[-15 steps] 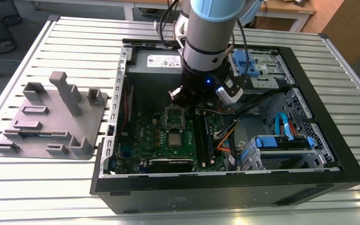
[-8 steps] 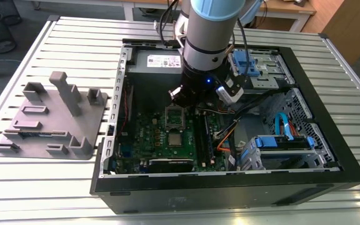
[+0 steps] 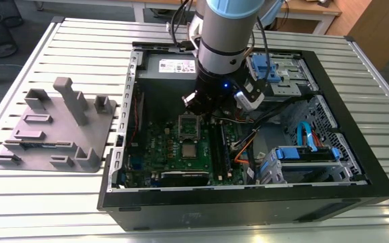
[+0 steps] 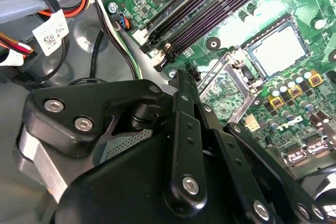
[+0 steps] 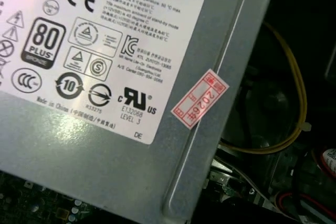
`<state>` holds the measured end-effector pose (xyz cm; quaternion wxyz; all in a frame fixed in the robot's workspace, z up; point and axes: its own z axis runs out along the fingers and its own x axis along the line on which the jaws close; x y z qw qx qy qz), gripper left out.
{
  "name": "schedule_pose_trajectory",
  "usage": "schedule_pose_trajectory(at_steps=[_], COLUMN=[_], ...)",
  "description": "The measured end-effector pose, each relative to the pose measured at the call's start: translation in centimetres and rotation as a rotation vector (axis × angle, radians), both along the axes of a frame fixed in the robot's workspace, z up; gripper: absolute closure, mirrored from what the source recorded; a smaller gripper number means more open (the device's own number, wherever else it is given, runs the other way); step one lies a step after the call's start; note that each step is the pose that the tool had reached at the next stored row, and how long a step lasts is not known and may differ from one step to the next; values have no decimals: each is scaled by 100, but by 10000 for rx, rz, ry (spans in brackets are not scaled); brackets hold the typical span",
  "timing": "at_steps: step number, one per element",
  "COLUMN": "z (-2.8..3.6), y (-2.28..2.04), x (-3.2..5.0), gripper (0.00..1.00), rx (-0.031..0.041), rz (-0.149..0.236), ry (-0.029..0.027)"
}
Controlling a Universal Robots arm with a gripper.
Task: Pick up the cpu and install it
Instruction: 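Close the cpu cover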
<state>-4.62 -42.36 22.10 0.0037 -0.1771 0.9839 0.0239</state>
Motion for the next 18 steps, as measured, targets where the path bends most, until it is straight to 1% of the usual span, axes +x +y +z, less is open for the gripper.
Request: schedule_pose_trajectory(at_steps=[4,5,11,15,18], z=[1,1,1,-4,-17], y=[0,0,0,2,13], x=[0,0,0,19,42], gripper=[89,89,89,89,89], rx=[-1,-2,-2,-1,0], rz=[28,126,1043,1138,1174], ry=[0,0,0,0,0])
